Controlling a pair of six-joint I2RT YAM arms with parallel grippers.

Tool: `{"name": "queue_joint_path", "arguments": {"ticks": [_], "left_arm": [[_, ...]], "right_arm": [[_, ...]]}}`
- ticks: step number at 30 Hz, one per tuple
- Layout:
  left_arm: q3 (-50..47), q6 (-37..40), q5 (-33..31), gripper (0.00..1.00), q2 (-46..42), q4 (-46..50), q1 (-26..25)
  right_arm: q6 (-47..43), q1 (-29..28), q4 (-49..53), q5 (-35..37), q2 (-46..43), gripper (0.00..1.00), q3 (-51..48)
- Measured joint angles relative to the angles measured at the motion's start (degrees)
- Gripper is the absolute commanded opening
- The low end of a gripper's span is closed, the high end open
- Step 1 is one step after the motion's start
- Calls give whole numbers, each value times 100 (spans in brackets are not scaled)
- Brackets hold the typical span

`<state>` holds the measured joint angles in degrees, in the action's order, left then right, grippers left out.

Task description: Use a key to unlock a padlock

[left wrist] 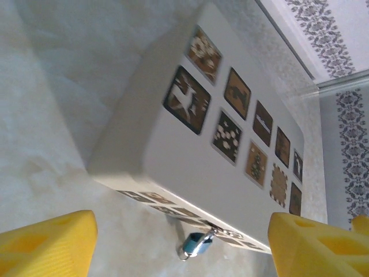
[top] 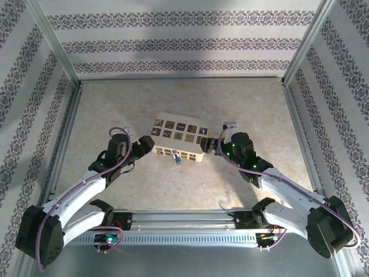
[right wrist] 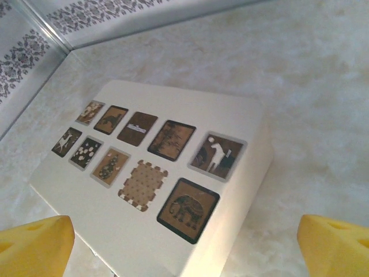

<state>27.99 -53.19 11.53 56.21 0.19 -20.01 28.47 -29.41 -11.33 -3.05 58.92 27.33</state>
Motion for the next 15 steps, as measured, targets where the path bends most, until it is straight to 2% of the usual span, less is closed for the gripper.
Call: {"name": "queue_joint_path", "arguments": {"ticks": [5,11,15], "left_arm": [[282,289,603,81,695,35,562],[837,529,1263,82,1904,-79,619],[1185,592,1646,77,2559,-269,621]], "right_arm": [[636,387,22,-595,354,99,-13],[1113,446,20,-1049,852,98,11],[1344,444,-2,-1377,1386,98,201]]}}
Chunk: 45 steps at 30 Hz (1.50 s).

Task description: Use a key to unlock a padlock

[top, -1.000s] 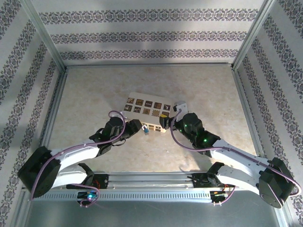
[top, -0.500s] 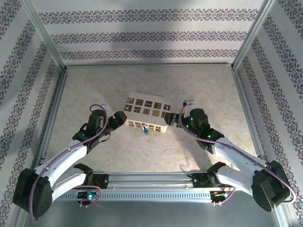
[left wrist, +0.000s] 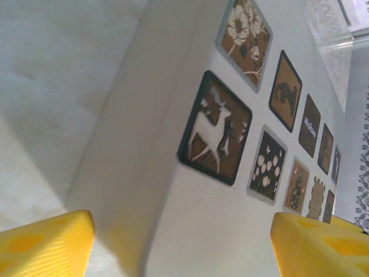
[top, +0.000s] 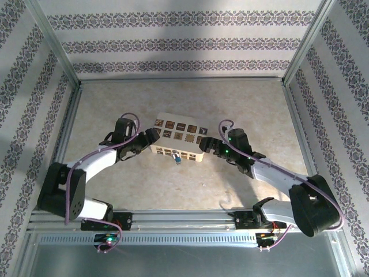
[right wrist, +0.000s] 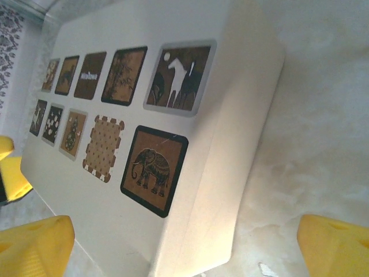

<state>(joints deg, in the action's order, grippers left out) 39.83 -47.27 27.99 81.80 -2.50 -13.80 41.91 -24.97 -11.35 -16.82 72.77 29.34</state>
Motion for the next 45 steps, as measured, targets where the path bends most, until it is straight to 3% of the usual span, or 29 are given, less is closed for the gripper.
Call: {"name": "queue_joint_path", "arguments": {"ticks": [6,11,20,25,28,33,39,45], "left_arm": [[74,28,343,75,236,-225,-13],[-15,-17,293,72,219,-367,-55],[-533,-249,44,73,-380,-431,-227],[-732,-269,24,75,-756,-269,-341],[-776,-267,9,76,-1010,-153,-374],[-778,-223,-125,78,-1615,-20,-337],[-778,-153,-212,78,-1873,133,-221],[-765,-111,-168,78,-1593,155,-101]], "right_arm": [[127,-136,-109,-404,645,95,505],[31,-177,109,-275,1034,95,999],[-328,-138,122,-162,1928,95,1873],[-466,-138,55,-142,1993,95,1943],[-498,-98,-9,-149,1790,95,1757],[-634,68,-9,-144,662,94,1036],[-608,109,-96,-260,-424,85,203],[-417,-470,-221,-358,-520,76,-195]]}}
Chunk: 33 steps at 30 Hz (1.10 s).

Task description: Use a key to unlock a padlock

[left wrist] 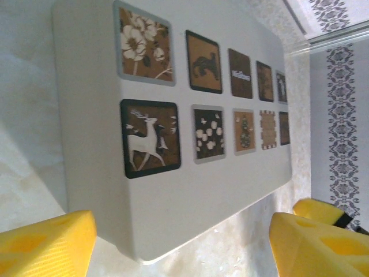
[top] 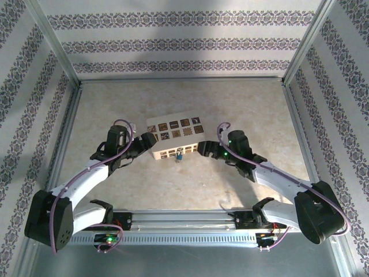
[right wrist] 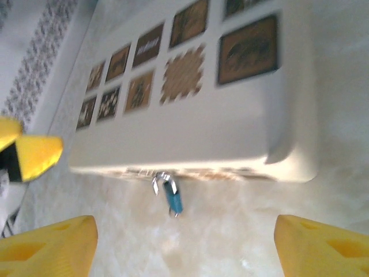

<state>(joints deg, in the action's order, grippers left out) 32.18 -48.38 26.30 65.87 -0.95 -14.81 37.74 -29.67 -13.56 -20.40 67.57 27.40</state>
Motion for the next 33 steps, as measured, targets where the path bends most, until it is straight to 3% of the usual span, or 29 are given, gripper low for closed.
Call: {"name": "queue_joint_path", "arguments": {"ticks": [7,12,33], "left_arm": [[66,42,151,78,516,-101,297],[116,42,295,78,807,-289,365],[120,13,507,70,1241,-791,369]], "right_arm": [[299,-815,-811,70,922,62,0],[459,-1058,-1193,192,1622,59,9],[809,-1187,-2323,424,2809,38,289]]}}
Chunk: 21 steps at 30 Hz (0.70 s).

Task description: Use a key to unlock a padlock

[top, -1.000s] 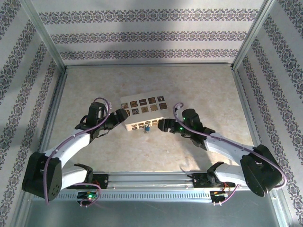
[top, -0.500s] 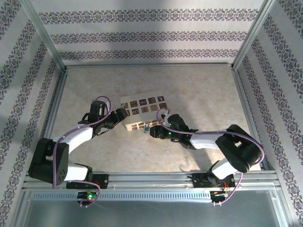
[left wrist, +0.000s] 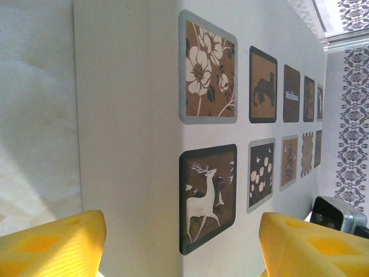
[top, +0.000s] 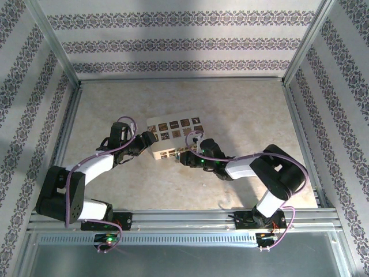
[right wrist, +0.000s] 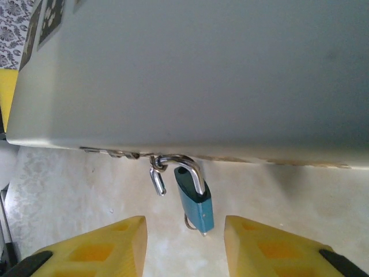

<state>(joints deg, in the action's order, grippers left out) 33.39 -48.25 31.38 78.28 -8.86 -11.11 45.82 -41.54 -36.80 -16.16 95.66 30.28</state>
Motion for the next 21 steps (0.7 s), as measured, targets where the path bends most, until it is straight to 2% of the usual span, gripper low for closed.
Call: {"name": "queue_joint_path", "arguments": {"ticks": [9,21], "left_arm": [[0,-20,15,69,39,-72,0],[0,-44,15,69,44,-87,0]], "right_arm": [[317,-37,-1014,232,487,33,46],[505,-111,-955,660,282,34,-190]]}}
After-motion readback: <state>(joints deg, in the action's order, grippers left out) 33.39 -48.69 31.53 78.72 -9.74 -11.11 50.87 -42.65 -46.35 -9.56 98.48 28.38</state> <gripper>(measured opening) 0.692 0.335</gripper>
